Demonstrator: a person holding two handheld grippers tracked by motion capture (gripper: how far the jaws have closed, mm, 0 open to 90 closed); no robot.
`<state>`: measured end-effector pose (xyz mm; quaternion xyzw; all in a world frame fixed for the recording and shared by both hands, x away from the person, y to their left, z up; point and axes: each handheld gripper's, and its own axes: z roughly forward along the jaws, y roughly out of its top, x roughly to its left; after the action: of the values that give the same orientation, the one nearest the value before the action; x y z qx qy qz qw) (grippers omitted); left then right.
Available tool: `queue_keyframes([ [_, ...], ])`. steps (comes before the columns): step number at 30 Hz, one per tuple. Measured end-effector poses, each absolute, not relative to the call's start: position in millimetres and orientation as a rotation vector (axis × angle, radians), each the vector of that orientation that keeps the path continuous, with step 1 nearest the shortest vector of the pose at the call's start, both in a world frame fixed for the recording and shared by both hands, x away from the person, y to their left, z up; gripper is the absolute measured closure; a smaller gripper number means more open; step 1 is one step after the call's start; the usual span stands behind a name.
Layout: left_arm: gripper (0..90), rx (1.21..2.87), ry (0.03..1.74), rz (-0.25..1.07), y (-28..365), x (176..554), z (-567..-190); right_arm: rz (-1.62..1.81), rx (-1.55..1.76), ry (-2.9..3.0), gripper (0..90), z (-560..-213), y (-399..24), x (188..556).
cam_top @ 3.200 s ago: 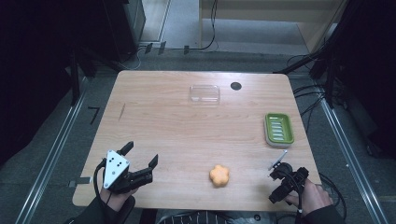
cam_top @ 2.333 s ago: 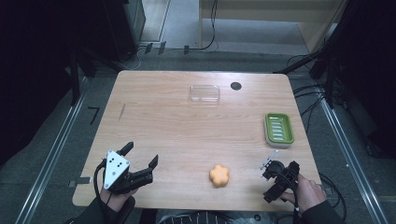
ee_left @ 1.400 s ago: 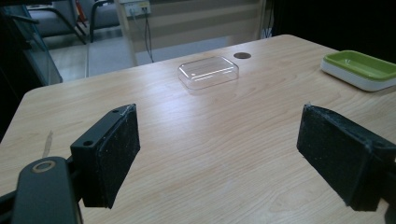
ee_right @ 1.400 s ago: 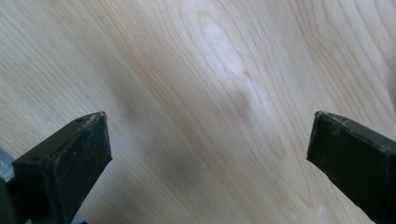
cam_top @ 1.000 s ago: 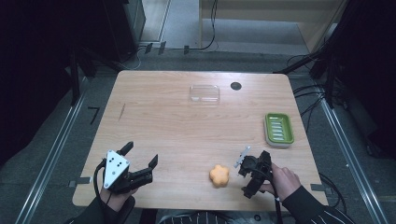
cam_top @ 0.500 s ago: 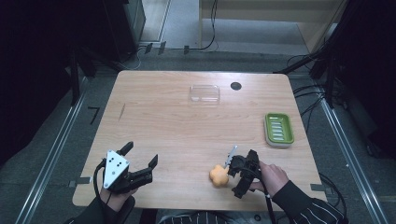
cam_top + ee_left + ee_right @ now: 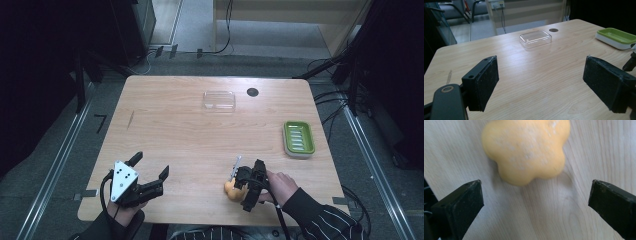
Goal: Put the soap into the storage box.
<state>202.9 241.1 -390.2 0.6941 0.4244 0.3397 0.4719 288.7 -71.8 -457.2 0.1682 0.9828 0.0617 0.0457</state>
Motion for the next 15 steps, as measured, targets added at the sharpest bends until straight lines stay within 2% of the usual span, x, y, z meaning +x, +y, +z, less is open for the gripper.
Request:
queue_keyframes([
  [5, 13.7, 1.699, 1.039, 0.831, 241.2, 203.0, -390.2, 0.185, 0.506, 3.014, 1.5, -459.2, -64.5, 292.2],
  [6, 13.7, 1.698, 1.043, 0.831, 241.2, 202.9, -390.1, 0.185, 0.51, 3.011, 4.7, -459.7, -61.7, 293.2],
  [9, 13.7, 1.697, 1.04, 0.83, 241.4, 202.9, -390.1, 0.18, 0.492, 3.025, 6.8, -460.3, -59.8, 294.1],
  [11, 13.7, 1.698, 1.039, 0.83, 241.8, 202.9, -390.1, 0.171, 0.504, 3.026, 13.6, -460.8, -57.4, 293.8],
  [15, 13.7, 1.697, 1.039, 0.83, 241.5, 202.8, -390.1, 0.156, 0.462, 3.028, 16.5, -461.6, -54.0, 292.9],
])
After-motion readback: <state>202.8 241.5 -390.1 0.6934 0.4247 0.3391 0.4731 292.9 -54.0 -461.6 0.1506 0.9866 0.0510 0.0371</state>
